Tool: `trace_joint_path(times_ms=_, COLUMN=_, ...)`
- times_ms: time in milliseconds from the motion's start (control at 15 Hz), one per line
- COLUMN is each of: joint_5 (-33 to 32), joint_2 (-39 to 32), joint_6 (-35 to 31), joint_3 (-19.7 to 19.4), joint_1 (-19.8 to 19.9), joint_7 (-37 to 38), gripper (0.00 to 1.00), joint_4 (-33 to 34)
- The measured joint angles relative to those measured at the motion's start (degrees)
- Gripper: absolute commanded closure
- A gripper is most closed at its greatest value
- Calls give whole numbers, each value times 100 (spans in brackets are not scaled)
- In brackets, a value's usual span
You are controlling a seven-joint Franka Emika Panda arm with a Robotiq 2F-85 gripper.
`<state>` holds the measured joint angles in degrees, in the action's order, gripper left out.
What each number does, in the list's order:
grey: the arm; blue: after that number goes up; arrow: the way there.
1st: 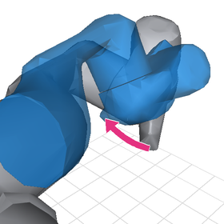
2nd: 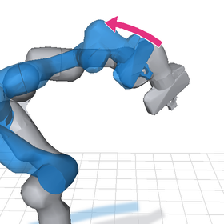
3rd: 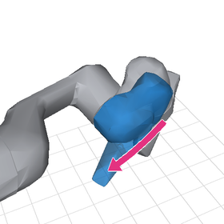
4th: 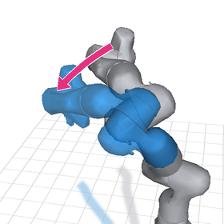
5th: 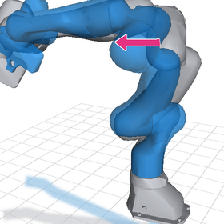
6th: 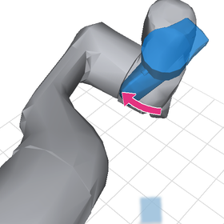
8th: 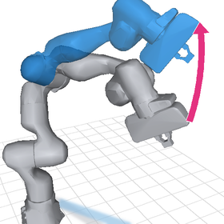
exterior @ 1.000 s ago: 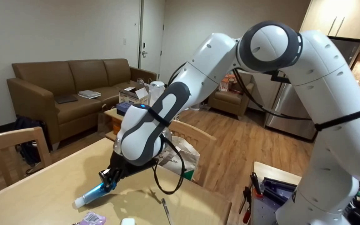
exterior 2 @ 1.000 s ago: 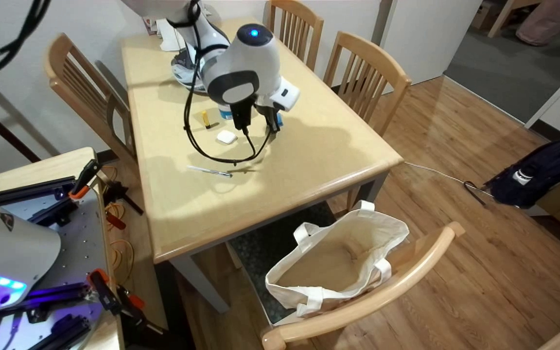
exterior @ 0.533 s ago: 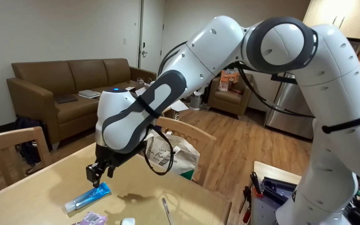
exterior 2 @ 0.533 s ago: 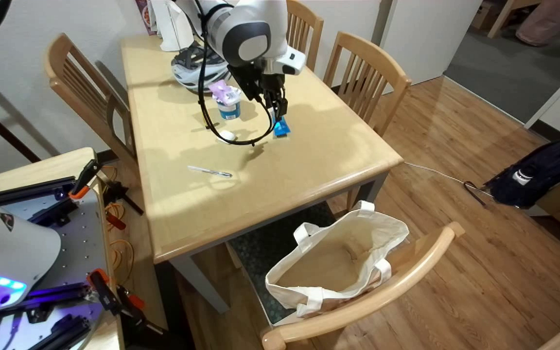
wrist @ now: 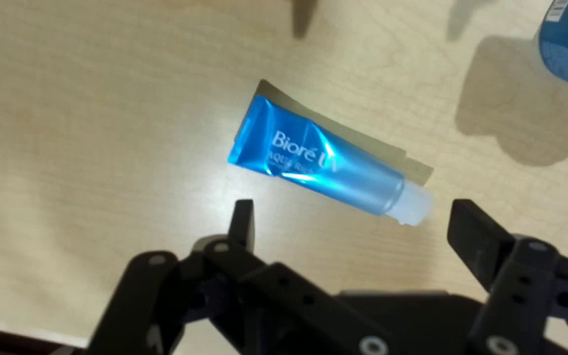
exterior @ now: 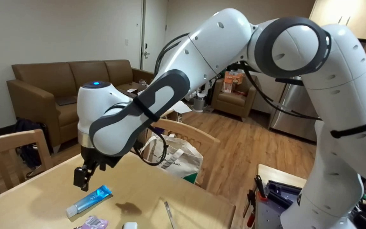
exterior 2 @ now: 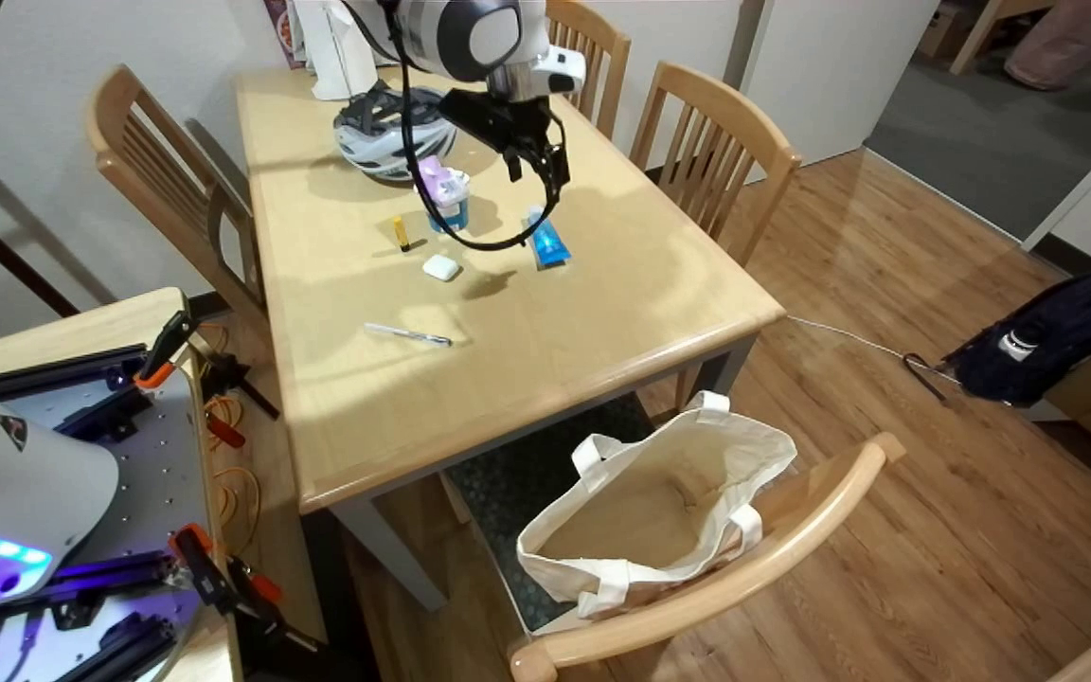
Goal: Make the tube lie down
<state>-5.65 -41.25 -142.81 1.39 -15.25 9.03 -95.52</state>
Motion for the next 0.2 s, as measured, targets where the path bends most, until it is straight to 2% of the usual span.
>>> trace_joint_path(times_ms=200, joint_5=-167, joint_2=1, joint_6=12, joint_3=156, joint_1=-144, joint_7=-334, gripper=0, joint_4=378)
